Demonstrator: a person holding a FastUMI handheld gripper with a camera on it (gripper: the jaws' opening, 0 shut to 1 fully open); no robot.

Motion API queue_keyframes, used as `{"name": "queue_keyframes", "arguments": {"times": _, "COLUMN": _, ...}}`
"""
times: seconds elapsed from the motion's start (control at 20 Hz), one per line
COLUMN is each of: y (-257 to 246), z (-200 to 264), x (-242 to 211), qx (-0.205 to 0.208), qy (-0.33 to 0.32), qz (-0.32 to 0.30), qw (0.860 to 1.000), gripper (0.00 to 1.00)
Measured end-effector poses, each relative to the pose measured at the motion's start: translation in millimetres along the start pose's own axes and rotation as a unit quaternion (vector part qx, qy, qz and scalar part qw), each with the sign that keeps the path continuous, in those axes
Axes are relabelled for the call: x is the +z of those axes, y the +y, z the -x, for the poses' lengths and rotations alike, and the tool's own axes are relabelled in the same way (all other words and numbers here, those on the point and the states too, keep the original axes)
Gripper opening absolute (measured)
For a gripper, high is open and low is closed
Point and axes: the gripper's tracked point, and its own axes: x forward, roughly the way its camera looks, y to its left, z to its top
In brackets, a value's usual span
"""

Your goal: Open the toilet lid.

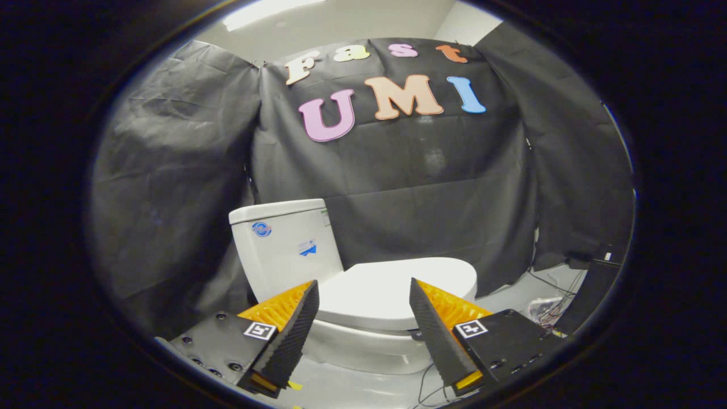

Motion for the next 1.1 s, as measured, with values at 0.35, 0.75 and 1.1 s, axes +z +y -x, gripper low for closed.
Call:
{"name": "queue_keyframes", "arguments": {"times": 0.35, "y": -8.6, "z": 4.5, "x": -0.5, "qx": -0.009, "qy": -0.007, "qz": -0.002, "qw": 1.0, "gripper": 0.98}}
{"name": "queue_keyframes", "arguments": {"times": 0.75, "y": -30.1, "z": -8.2, "x": -23.8, "qx": -0.045, "qy": 0.023, "qz": 0.002, "qw": 0.999, "gripper": 0.99}}
{"name": "queue_keyframes", "arguments": {"times": 1.1, "y": -72.3, "z": -27.2, "x": -62.4, "qx": -0.115, "qy": 0.072, "qz": -0.055, "qw": 0.989, "gripper": 0.98}}
